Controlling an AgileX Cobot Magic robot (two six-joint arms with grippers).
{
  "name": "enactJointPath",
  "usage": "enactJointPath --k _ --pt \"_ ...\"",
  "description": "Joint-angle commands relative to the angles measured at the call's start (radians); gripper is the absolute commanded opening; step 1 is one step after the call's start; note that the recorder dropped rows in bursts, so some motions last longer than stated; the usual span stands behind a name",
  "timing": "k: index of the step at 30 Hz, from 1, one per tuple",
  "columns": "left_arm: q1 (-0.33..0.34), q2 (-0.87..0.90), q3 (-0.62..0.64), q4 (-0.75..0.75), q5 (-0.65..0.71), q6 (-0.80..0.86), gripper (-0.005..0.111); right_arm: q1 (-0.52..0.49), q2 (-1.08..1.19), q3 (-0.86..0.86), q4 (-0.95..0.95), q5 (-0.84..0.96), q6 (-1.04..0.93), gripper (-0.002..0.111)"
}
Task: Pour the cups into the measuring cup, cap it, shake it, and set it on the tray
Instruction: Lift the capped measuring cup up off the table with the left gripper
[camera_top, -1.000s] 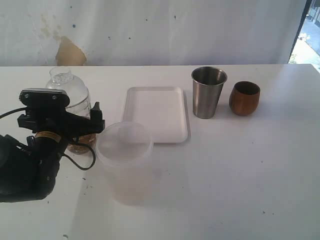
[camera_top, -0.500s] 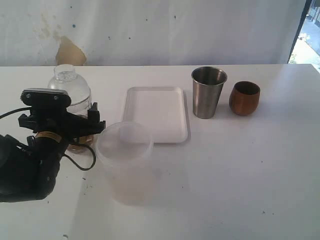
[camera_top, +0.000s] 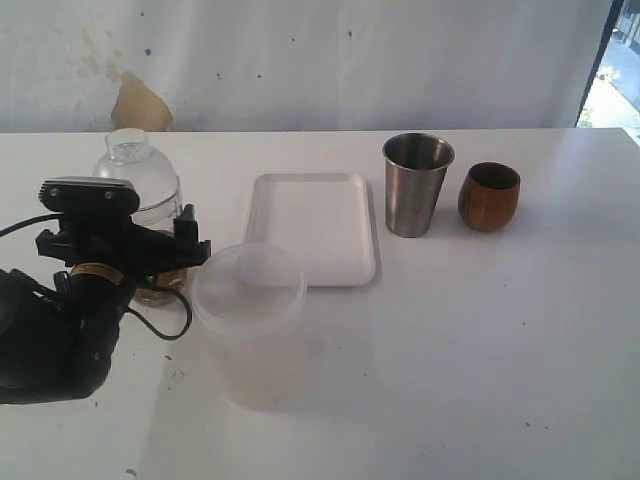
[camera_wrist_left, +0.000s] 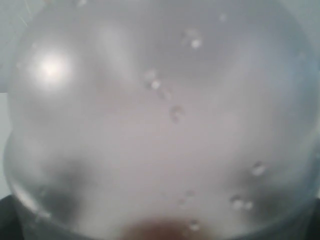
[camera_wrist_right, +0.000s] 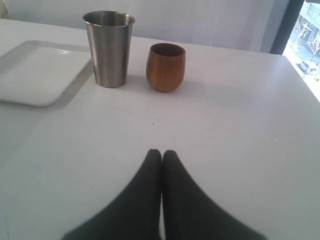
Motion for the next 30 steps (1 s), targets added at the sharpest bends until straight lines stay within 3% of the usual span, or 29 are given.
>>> enactJointPath --k 1,9,14,18,21,23,25,26,28,30 --pt "-0.003 0.002 -0.002 -0.007 0.008 -0.028 0.0 -0.002 -0.006 0.005 0.002 -0.008 -0.004 0.0" --pt "-0.003 -0.1 -0.002 -0.007 0.039 -0.01 0.0 -0.002 -0.006 0.005 0.002 -0.008 -0.004 0.0" --pt "0.0 -0.239 -0.006 -0.009 0.051 0.122 0.0 -0.002 -0.006 0.005 0.002 -0.008 -0.004 0.0" --pt "0.046 -0.374 -0.04 -0.033 0.171 0.189 0.0 -0.002 -0.006 0.005 0.002 -0.008 -0.004 0.0" --pt "0.103 -0.488 -0.063 -0.009 0.323 0.08 0.0 -0.002 -0.006 0.005 0.002 -0.008 -0.004 0.0" --pt "0.112 -0.544 -0.073 0.162 0.46 -0.044 0.0 -0.002 -0.006 0.005 0.002 -0.008 -0.004 0.0" --pt "0.094 -0.582 -0.097 0.552 0.603 -0.112 0.0 -0.002 -0.006 0.005 0.002 -0.008 -0.004 0.0" --pt "0.079 -0.595 -0.112 0.641 0.659 -0.138 0.0 -0.002 -0.006 0.005 0.002 -0.008 -0.004 0.0" --pt "0.082 -0.625 -0.125 0.555 0.689 -0.134 0.0 -0.002 -0.006 0.005 0.002 -0.008 -0.004 0.0" --pt "0.168 -0.648 -0.125 0.309 0.617 -0.145 0.0 -0.002 -0.006 0.005 0.002 -0.008 -0.004 0.0"
